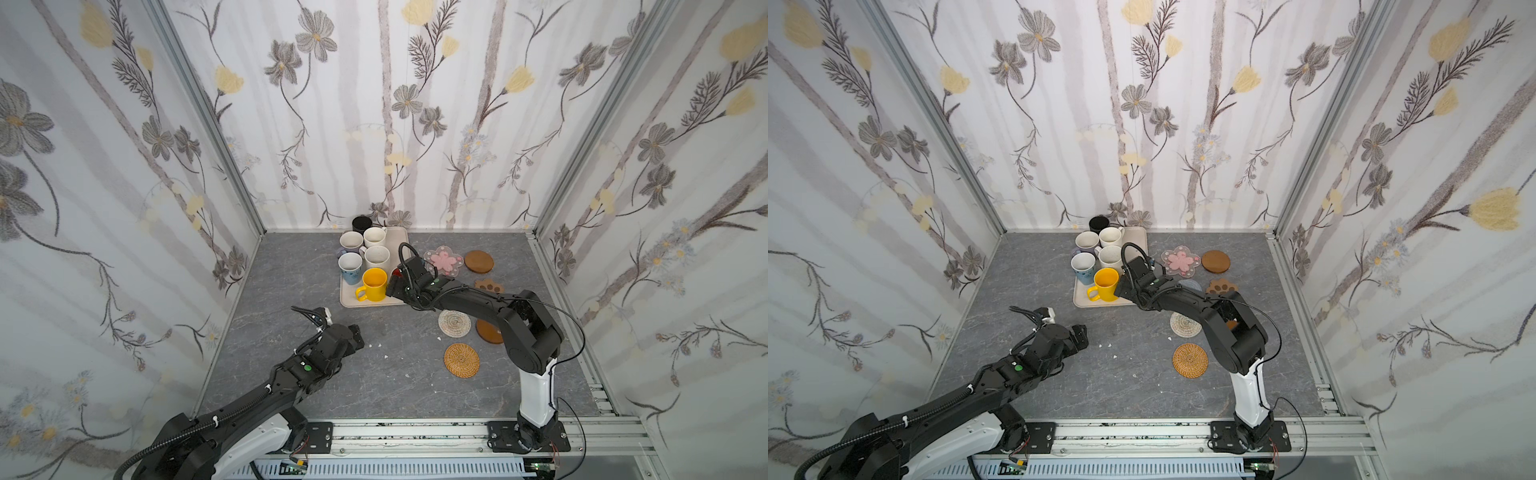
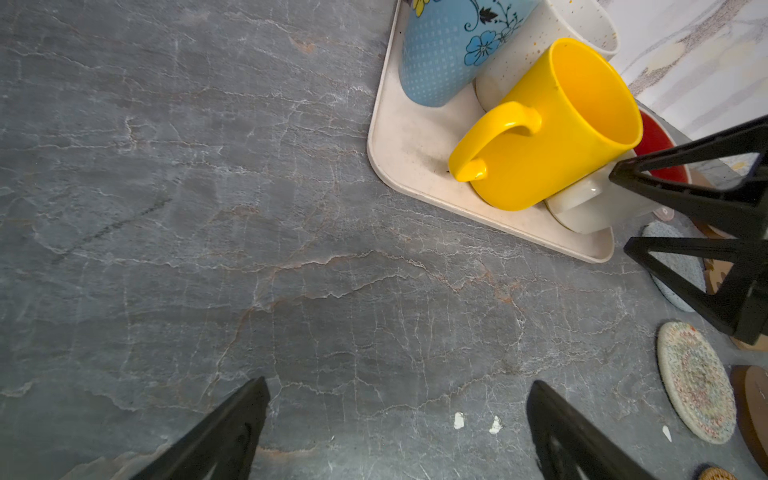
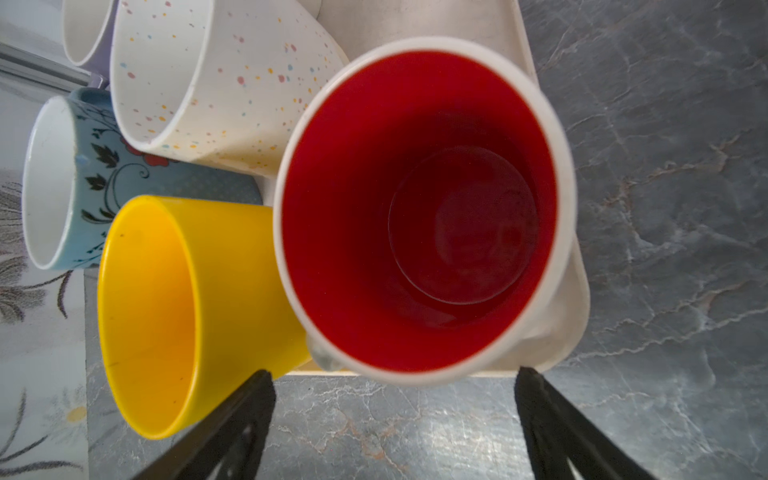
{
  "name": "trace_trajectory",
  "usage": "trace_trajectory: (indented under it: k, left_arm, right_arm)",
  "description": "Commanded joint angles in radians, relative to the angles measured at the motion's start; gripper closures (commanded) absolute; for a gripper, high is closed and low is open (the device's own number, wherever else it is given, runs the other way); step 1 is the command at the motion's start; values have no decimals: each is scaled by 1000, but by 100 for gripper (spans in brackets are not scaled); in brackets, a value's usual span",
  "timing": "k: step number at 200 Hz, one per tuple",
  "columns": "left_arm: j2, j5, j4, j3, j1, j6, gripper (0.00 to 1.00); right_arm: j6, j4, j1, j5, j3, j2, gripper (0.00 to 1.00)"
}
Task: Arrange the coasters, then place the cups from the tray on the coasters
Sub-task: 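Move the right gripper over the red-lined white mug on the tray, then grasp the red-lined white mug rim with the right gripper and lift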
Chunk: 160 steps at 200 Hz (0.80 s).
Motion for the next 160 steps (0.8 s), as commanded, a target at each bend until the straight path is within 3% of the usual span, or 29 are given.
trace_trajectory:
  k: [1,113,160]
  left_arm:
    - [-9,-21,30,-9,3,9,0]
    - [-30,10,67,-35,4,11,0]
    - [-31,19,76,-39,7,17,0]
  right_arm:
    - [64,-21,-3,54,16,12,8]
    - [186,-48,-9,74,90,72,8]
    - [159,-65,-7,75,97,83,16]
